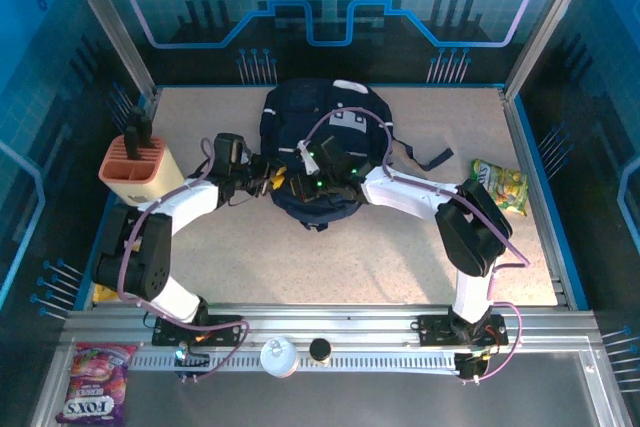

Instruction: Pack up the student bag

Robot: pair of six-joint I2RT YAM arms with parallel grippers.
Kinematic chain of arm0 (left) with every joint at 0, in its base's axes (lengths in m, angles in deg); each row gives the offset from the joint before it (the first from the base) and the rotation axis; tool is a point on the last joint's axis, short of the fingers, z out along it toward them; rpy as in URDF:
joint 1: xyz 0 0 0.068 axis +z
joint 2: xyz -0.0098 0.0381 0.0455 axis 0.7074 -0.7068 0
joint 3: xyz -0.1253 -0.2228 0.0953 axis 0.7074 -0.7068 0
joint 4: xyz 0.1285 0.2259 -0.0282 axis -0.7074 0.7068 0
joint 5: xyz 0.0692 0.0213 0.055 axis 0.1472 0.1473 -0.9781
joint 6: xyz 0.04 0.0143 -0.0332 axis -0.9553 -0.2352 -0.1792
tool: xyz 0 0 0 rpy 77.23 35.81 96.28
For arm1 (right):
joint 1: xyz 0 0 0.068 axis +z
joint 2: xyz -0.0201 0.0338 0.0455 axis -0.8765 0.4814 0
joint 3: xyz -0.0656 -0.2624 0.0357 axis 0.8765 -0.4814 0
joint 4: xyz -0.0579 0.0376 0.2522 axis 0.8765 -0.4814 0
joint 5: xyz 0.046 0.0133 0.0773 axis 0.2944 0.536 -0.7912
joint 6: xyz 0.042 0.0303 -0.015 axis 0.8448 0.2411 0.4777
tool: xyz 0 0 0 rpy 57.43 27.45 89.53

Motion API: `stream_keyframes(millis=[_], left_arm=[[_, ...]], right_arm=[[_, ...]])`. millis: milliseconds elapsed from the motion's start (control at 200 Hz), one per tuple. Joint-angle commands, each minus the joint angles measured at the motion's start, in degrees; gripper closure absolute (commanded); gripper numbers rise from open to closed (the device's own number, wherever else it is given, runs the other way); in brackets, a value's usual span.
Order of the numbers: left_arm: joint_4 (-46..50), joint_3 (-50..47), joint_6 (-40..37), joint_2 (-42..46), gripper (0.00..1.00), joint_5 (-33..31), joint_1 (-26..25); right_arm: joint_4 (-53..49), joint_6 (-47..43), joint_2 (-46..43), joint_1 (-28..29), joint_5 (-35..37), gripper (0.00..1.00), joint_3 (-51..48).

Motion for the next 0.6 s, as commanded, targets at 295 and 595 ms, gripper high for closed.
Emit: stream_keyframes(millis=[295, 595], left_arm=[[0.8, 3.98, -4.11, -1.14, 1.0, -0.73, 1.88], [1.61, 4.27, -5.85, -0.39, 1.0, 0.57, 3.33]], right_arm=[[-0.74, 2.06, -7.13, -1.81, 7.35, 1.0, -10.42], [-2.67, 1.71, -14.2, -5.98, 13.42, 1.0, -19.92]])
